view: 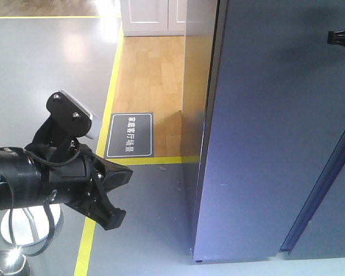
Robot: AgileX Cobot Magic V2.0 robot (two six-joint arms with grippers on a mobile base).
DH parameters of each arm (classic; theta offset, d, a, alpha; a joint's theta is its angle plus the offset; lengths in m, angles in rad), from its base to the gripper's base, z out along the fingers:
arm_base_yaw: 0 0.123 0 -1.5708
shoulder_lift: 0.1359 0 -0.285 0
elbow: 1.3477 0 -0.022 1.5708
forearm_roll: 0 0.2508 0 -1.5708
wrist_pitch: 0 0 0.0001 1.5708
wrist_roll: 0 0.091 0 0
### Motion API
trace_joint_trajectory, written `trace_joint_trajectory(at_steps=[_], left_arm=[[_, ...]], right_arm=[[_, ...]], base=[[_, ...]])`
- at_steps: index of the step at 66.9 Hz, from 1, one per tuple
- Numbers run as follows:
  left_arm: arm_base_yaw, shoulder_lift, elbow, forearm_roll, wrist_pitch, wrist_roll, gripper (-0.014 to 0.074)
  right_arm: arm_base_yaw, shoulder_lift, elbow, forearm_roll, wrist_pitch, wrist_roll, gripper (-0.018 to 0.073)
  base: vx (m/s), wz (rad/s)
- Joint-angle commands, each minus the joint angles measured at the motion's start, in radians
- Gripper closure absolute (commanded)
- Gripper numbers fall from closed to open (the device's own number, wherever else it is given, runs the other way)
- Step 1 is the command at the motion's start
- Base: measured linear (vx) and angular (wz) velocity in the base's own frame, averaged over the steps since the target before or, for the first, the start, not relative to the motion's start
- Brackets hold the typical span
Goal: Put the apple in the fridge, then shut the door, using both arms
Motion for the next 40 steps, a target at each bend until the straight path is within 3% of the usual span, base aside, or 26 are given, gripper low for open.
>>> trace_joint_trajectory(at_steps=[1, 13, 23, 40], left_arm=[[0.002, -0.023, -0.026, -0.018, -0.045, -0.009, 0.0603], [0.002, -0.023, -0.026, -0.018, -0.045, -0.009, 0.0603], [0.002, -0.023, -0.026, -0.018, -0.045, -0.009, 0.0603], [0.002, -0.023, -0.026, -0.018, -0.045, -0.009, 0.0603]], right_arm=[[-0.003, -0.079, -0.037, 0.043, 0.052, -0.006, 0.0562], [0.002, -0.146, -0.037, 0.064, 0.283, -0.068, 0.0562], [0.060, -0.219, -0.035, 0.064, 0.420, -0.143, 0.0562], [0.224, -0.405, 0.130, 0.045, 0.455, -0.113, 0.0562]], base=[[0.00, 0.00], [0.00, 0.00], [0.00, 0.00], [0.00, 0.00]])
